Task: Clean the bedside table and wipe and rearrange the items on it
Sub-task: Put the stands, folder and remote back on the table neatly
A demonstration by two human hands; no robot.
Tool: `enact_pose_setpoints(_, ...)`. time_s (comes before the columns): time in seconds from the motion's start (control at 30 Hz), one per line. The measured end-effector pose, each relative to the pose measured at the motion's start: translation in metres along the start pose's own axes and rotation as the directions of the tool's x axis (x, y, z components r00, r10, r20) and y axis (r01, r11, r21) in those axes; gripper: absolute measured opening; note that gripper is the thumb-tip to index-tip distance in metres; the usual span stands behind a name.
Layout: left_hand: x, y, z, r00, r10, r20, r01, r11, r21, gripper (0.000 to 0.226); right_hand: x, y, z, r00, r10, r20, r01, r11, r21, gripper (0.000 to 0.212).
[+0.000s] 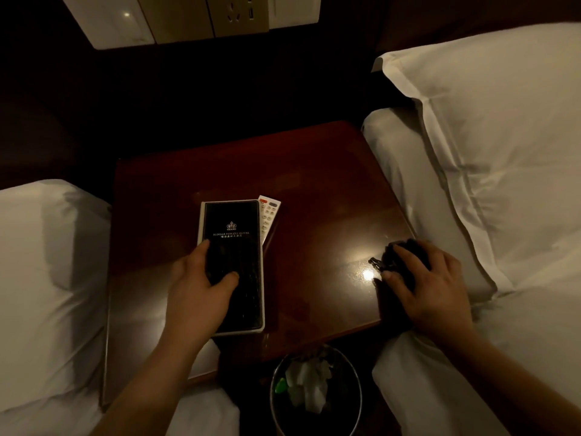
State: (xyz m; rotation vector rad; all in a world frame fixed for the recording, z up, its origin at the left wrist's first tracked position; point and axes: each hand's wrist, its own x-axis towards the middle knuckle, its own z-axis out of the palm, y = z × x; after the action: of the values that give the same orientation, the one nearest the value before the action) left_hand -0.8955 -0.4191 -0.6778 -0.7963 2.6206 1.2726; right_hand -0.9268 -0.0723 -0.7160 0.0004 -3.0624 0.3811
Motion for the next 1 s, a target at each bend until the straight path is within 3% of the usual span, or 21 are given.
enact_pose_setpoints(0.27, -0.014, 0.006, 0.011, 0.989, 0.146, -0.005, -0.137, 0.937, 0.321, 0.07, 0.002, 0.001, -0.002, 0.991, -0.009, 0.134, 0.024, 0.994, -0.105, 0.064)
enact_pose_setpoints(0.53, -0.023, 0.014, 0.009, 0.964, 0.264, 0.028, -0.239, 0.817, 0.525, 0.073, -0.002, -0.009, -0.021, 0.996, -0.061, 0.064, 0.067, 0.993, -0.096, 0.065)
enact_pose_setpoints(1.0, -0.058, 0.029, -0.009, 0.953, 0.301, -0.032, -0.221, 0.765, 0.604, 0.083, -0.004, -0.058, -0.065, 0.95, -0.301, 0.088, 0.304, 0.952, -0.025, 0.067)
